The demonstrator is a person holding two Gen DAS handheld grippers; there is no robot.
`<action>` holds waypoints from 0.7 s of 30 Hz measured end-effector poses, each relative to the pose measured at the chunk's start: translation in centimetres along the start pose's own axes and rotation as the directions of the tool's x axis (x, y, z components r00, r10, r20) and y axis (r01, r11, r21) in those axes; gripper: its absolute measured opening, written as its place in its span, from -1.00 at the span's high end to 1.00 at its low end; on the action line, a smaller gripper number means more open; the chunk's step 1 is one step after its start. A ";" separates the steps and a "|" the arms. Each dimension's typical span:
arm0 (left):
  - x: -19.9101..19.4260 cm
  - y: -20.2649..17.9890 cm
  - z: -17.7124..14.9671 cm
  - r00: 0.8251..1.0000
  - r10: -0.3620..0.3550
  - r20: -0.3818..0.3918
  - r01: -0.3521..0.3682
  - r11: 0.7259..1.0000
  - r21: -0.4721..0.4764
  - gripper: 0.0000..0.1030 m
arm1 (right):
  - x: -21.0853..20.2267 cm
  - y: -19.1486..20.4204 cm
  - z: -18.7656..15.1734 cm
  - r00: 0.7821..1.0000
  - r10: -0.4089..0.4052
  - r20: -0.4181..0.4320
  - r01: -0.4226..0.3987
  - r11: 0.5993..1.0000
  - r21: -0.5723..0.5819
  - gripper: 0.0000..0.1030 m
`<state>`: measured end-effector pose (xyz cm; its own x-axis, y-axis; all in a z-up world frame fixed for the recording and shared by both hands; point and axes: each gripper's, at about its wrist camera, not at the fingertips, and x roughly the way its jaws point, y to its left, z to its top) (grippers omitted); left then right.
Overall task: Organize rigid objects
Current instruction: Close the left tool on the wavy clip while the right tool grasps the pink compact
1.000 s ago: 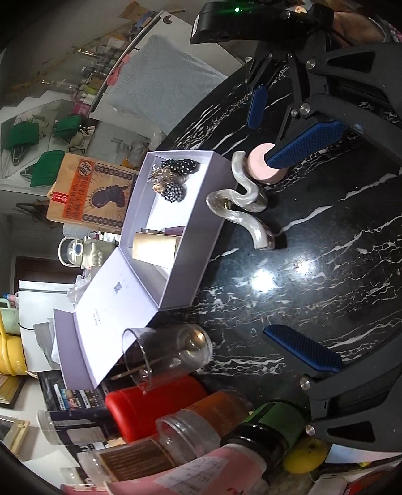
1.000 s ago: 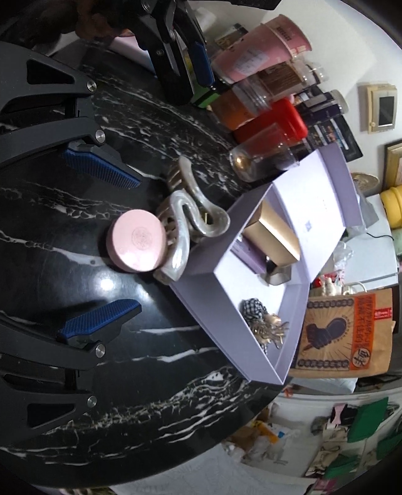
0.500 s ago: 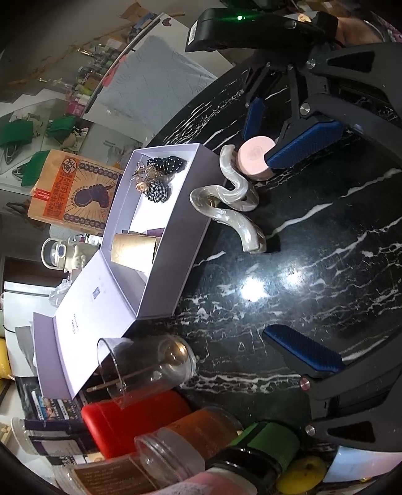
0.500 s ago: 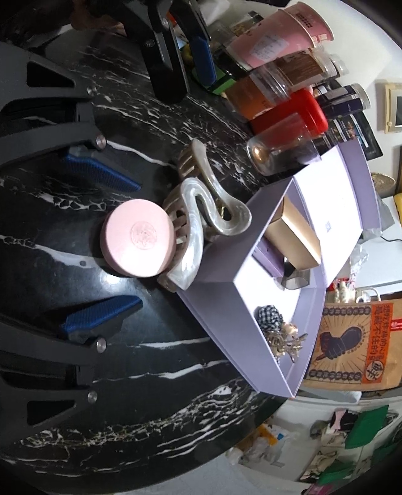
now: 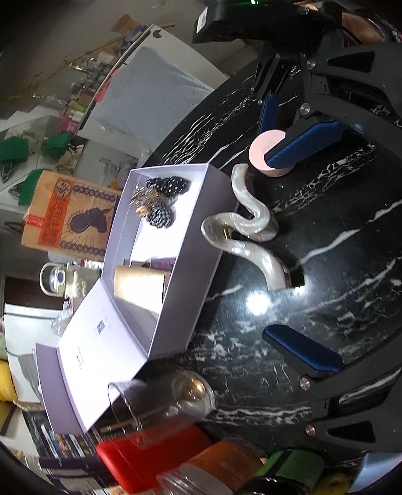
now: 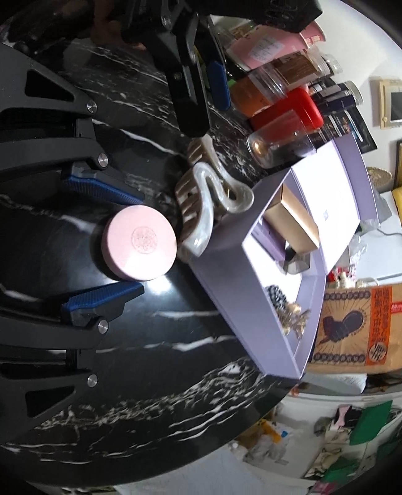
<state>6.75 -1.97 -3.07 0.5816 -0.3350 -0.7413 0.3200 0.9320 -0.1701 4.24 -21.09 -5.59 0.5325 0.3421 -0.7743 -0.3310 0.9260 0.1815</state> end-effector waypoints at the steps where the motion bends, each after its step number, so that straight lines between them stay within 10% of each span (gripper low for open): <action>1: 0.3 -0.2 0.1 1.000 -0.006 -0.006 0.006 1.000 0.006 -0.99 | -0.2 -0.3 -0.2 1.000 0.001 -0.001 -0.001 1.000 0.006 0.01; 21: 6.0 -1.2 1.1 0.992 -0.014 -0.128 0.029 0.993 0.116 -0.99 | -1.1 -2.0 -0.9 1.000 -0.016 -0.008 0.017 0.999 0.041 -0.32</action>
<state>10.67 -5.24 -6.61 0.4764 -0.3275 -0.8159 0.4212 0.8996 -0.1151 3.64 -23.47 -5.70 0.5316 0.3255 -0.7819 -0.2896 0.9374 0.1933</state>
